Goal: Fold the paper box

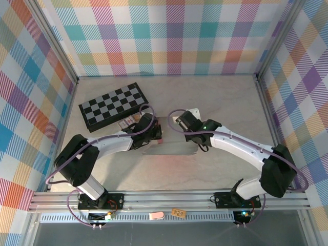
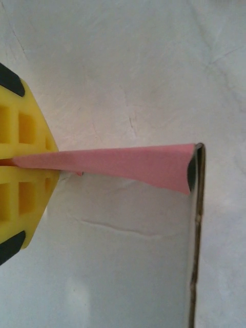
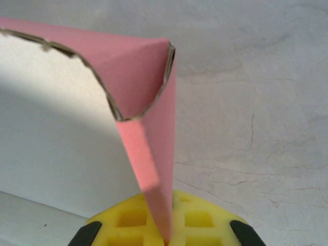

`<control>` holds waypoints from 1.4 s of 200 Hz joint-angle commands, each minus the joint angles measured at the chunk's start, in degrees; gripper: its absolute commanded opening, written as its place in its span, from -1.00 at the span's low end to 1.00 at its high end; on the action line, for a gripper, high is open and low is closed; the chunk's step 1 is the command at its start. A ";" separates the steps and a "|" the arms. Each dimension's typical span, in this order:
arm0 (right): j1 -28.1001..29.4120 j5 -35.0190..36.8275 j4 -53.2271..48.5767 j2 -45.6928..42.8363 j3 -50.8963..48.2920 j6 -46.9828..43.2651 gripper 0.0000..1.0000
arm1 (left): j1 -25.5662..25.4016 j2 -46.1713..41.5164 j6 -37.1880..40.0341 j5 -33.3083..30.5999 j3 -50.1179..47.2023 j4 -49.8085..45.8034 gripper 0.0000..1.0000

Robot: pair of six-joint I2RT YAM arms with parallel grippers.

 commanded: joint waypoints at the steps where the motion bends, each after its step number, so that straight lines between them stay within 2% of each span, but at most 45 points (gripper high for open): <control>1: 2.01 3.26 7.54 -1.42 -0.08 0.80 -1.00 | 0.93 0.76 1.97 -1.08 0.10 -6.03 -1.00; 29: 2.50 3.24 8.03 -0.40 0.84 0.76 -1.00 | 1.40 4.01 2.60 -2.16 3.31 -11.15 -1.00; 85: 3.28 1.85 7.80 2.12 2.30 2.05 -1.00 | 0.35 9.47 2.11 -10.62 6.70 -21.18 -1.00; 158: 3.29 0.06 6.90 4.91 3.12 2.14 -1.00 | -1.90 13.64 0.85 -12.86 5.55 -21.66 -1.00; 179: 3.29 0.13 6.55 5.30 3.26 1.89 -1.00 | -1.81 12.04 1.15 -8.88 4.20 -18.77 -1.00; 184: 3.25 0.22 6.55 5.22 3.22 1.86 -1.00 | -1.91 10.77 1.55 -7.41 3.57 -15.66 -0.99; 206: 3.29 0.88 6.44 4.93 2.70 1.57 -1.00 | -1.70 4.01 2.24 -3.09 0.43 -9.62 -0.52; 236: 3.21 1.91 6.71 4.59 1.44 1.36 -1.00 | 0.20 -1.90 1.69 6.20 -2.00 -4.06 -0.28; 260: 3.23 2.25 6.61 5.01 1.24 1.28 -1.00 | 1.54 -3.04 1.16 12.62 -3.07 -2.09 -0.19; 280: 3.25 2.35 6.54 5.46 1.46 1.42 -1.00 | 2.11 -2.47 1.49 14.52 -3.21 -3.09 -0.17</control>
